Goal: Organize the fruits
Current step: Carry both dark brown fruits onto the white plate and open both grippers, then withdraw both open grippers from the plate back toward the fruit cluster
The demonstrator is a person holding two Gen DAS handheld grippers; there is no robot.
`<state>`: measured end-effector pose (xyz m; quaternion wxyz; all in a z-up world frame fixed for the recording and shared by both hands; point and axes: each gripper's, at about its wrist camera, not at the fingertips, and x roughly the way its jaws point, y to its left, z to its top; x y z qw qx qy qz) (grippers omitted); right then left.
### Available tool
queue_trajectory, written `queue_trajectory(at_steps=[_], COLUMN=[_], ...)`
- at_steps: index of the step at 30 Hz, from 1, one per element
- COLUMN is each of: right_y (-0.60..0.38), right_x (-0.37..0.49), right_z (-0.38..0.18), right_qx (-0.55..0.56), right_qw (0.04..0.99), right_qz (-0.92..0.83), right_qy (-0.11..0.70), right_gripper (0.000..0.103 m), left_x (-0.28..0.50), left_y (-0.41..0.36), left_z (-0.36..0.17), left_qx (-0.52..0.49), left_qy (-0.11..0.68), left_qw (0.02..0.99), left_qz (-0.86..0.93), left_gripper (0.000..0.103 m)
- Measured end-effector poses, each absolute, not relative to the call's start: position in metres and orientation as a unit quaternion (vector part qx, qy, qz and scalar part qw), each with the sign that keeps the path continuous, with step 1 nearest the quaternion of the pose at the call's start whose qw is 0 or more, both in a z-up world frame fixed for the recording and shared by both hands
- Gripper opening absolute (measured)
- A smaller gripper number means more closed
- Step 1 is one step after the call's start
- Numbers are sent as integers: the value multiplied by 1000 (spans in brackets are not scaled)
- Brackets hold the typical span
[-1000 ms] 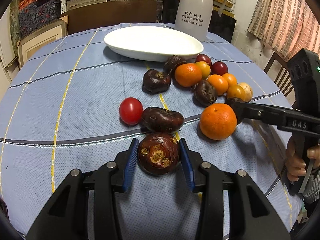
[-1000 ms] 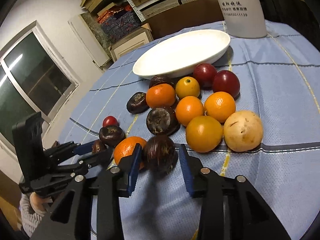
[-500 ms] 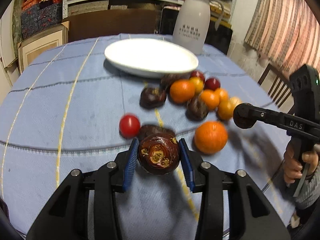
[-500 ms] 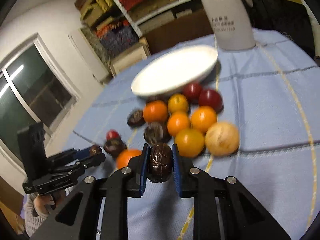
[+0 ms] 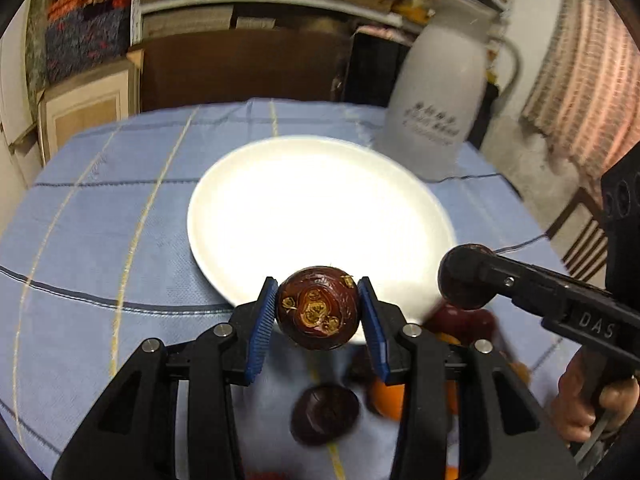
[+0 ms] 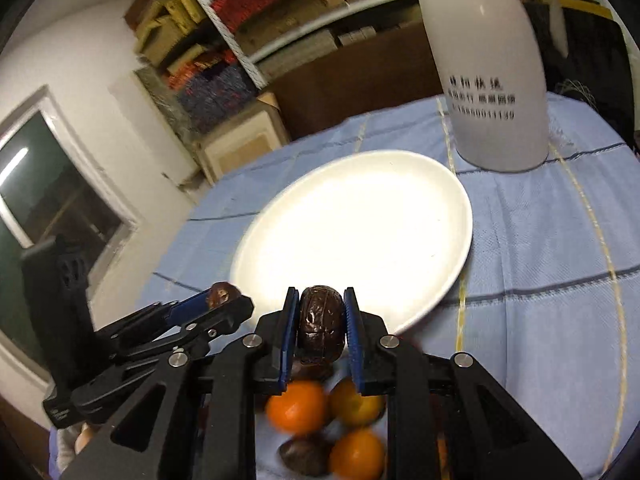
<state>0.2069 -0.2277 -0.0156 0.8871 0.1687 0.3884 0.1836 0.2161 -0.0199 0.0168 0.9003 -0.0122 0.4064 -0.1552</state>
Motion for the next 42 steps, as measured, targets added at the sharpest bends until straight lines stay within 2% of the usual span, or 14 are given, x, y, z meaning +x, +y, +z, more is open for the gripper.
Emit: queue_trajectory(at_steps=[2,3,4,5,6,7,9,11,13,15,18,23,28,42], right_y=[-225,-224,-224,-226,-229,-233,-239,-243,-245,-246,-255,-284,-304,-293], right_x=[217,222,223,223,221,218,207,192,174,157,128,92,62,30], right_z=[-26,-30,-32,-32,-31,-26,-12,2,16,24,15,-17,-25,-34], right_qx=[163,160,161,165,171,177,183,181,166,147,129,159,195,150], right_qw=[885,883,882,883,886,891,898,907,919,932,944,935,931,940], right_qz=[173,169,168,166,162,157,164,168,168,157,137,117,108,105], right_qy=[400,408,410,406,399,387,364,341,315,290,271,295,290,289], right_gripper=[23,25,28,41,49,49,49,50,62,75,78,80,90,91], left_x=[227,229,231,228,225,221,213,202,191,178,150,112,80,64], left_y=[-21,-20,-21,-20,-19,-17,-15,-8,3,12,25,41,49,50], left_z=[8,5,5,4,5,9,16,23,28,31,25,5,-7,-17], left_qx=[-15,-15,-13,-12,-11,-9,-3,-9,-20,-23,-15,-12,-9,-7], left_qy=[414,413,411,407,400,389,379,369,358,348,341,361,367,384], left_qw=[898,898,899,901,905,910,915,920,926,932,937,931,930,923], left_qz=[-150,-149,-150,-150,-149,-146,-138,-130,-116,-103,-75,-44,-32,-32], left_gripper=[40,46,58,66,78,84,84,88,94,95,97,97,97,98])
